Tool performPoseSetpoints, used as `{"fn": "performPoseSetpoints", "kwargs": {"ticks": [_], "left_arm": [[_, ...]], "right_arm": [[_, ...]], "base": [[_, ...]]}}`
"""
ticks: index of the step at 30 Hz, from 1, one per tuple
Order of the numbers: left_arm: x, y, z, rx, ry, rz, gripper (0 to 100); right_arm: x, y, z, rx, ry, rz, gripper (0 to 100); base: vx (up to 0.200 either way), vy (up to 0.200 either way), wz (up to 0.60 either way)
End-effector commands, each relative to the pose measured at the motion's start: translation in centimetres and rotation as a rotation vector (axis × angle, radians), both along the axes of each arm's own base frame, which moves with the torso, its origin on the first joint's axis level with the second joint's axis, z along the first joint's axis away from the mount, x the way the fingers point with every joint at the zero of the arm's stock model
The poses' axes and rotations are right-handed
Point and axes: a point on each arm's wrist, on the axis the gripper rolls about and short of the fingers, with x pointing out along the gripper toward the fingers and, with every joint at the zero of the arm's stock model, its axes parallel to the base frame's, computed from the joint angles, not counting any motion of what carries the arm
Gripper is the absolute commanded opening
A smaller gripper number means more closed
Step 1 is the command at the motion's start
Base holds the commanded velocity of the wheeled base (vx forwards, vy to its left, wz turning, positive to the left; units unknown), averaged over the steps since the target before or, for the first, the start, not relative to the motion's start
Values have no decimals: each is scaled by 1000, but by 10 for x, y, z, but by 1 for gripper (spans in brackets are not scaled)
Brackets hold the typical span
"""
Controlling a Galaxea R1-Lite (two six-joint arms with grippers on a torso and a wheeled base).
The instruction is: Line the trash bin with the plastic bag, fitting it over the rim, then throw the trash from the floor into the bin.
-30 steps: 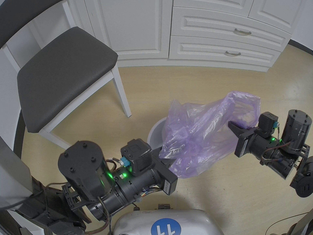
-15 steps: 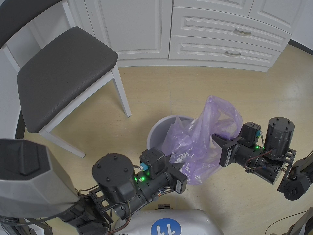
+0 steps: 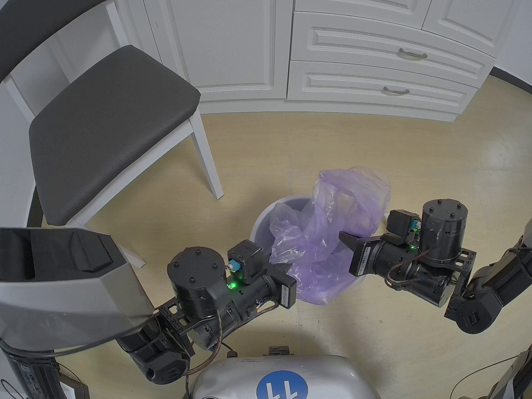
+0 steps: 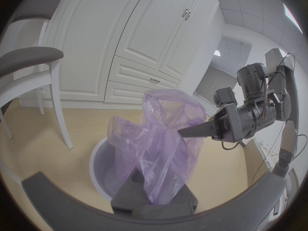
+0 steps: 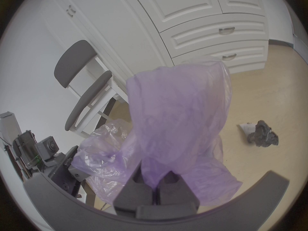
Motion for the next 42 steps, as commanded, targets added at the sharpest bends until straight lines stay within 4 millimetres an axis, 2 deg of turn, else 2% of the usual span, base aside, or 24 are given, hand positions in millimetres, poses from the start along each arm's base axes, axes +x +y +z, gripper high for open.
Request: {"fn": "performPoseSetpoints", "kwargs": {"ticks": [1, 5, 10, 11, 13, 17, 18, 21, 28, 34, 42], "left_arm": [[1, 9, -1, 11, 12, 20, 0], [-8, 25, 2, 28, 29, 35, 0], [-3, 41, 1, 48, 47, 69, 0], [-3, 41, 1, 48, 47, 69, 0], [-1, 46, 1, 52, 58, 38, 0], [2, 46, -4, 65, 77, 26, 0], [8, 48, -10, 77, 91, 40, 0], [10, 50, -9, 74, 89, 50, 0], [17, 46, -17, 79, 99, 49, 0], [24, 40, -22, 76, 98, 51, 0], [41, 27, -37, 80, 104, 51, 0]], "right_arm": [[1, 8, -2, 19, 13, 15, 0], [-7, 18, -1, 38, 28, 55, 0], [-11, 28, -7, 46, 55, 83, 0], [-11, 28, -7, 46, 55, 83, 0], [-7, 33, -20, 33, 87, 80, 0], [-3, 32, -24, 27, 101, 71, 0], [0, 31, -26, 31, 110, 59, 0], [2, 33, -30, 36, 128, 58, 0], [15, 33, -39, 33, 143, 32, 0], [40, 36, -58, 93, 206, -13, 0], [63, 30, -67, 133, 217, -53, 0]], "base": [[0, 0, 0], [0, 0, 0], [0, 0, 0], [0, 0, 0], [0, 0, 0], [0, 0, 0], [0, 0, 0], [0, 0, 0], [0, 0, 0], [0, 0, 0], [0, 0, 0]]}}
